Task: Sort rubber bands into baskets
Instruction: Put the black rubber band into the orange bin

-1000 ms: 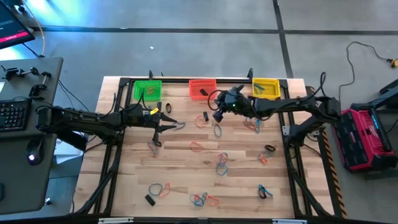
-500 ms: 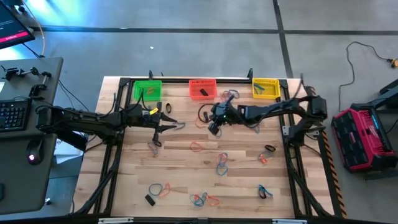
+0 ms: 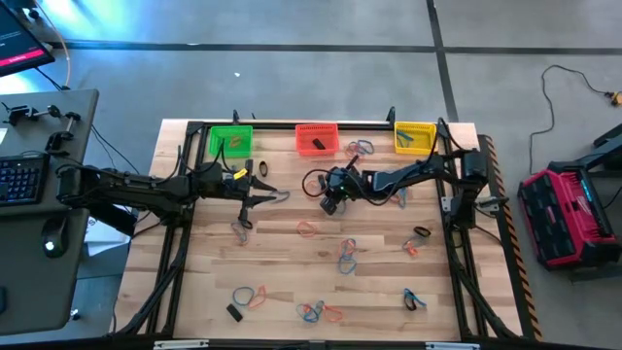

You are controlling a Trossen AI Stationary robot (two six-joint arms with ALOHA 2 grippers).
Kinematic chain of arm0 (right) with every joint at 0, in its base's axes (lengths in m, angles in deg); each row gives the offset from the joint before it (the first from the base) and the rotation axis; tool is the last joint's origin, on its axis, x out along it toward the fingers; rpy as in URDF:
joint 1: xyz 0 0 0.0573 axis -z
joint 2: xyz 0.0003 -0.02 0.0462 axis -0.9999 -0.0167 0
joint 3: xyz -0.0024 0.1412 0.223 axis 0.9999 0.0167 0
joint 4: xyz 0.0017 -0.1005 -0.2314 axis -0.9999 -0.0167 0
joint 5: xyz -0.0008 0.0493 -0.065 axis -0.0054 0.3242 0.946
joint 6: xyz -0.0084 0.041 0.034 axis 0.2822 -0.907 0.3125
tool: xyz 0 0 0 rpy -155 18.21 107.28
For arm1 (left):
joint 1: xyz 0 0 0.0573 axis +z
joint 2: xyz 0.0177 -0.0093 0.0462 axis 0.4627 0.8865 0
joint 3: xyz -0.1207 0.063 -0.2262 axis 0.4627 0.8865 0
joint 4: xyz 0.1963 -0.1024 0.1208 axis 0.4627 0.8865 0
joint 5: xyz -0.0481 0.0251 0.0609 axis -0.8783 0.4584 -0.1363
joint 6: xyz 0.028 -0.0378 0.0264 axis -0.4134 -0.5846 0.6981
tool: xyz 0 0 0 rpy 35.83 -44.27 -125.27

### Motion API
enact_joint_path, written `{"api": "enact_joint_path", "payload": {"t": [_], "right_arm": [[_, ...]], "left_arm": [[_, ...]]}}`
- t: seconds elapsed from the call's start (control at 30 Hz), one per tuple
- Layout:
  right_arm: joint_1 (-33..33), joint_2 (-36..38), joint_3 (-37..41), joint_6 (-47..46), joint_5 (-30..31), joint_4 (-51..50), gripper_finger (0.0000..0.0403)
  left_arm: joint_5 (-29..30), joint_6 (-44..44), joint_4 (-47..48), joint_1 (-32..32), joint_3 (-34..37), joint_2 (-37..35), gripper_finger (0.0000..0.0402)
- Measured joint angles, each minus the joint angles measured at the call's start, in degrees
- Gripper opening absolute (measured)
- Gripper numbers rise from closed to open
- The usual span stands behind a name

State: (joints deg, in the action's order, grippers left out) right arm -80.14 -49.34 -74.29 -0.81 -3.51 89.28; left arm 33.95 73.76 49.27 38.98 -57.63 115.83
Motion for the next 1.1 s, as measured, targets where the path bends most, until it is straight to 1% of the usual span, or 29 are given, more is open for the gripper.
{"api": "enact_joint_path", "payload": {"t": [0.1,0.2,0.3,0.4,0.43,0.63,0.8,1.0,1.1], "right_arm": [[0.09,-0.73,0.00,0.37,0.40,1.05,0.0116],[0.09,-1.99,-0.02,2.05,0.29,3.39,0.0094],[0.09,-2.88,0.00,2.68,-0.54,4.35,0.0059],[0.09,-2.65,-0.02,2.82,-0.57,4.19,0.0017],[0.09,-2.37,-0.02,2.87,-0.58,3.90,0.0009],[0.20,1.34,-0.02,2.91,-0.52,1.90,0.0010],[0.51,4.65,-0.02,4.68,2.20,2.22,0.0003],[4.06,5.87,-0.09,6.10,2.76,7.95,0.0001],[6.54,5.65,-2.16,6.21,2.76,8.11,0.0001]], "left_arm": [[0.00,-0.15,0.23,0.00,0.00,0.00,0.0099],[0.02,-1.77,0.17,0.00,0.00,0.00,0.0099],[0.03,-2.51,0.04,0.00,0.00,0.00,0.0099],[0.04,-2.69,0.06,0.00,0.00,0.00,0.0099],[0.04,-3.22,0.10,0.00,0.00,0.00,0.0099],[0.11,-4.07,0.30,0.04,0.00,0.00,0.0099],[0.13,-4.04,0.38,0.04,0.00,0.00,0.0099],[0.13,-4.07,0.43,0.07,0.00,0.00,0.0099],[0.13,-4.04,0.43,0.07,0.00,0.00,0.0099]]}}
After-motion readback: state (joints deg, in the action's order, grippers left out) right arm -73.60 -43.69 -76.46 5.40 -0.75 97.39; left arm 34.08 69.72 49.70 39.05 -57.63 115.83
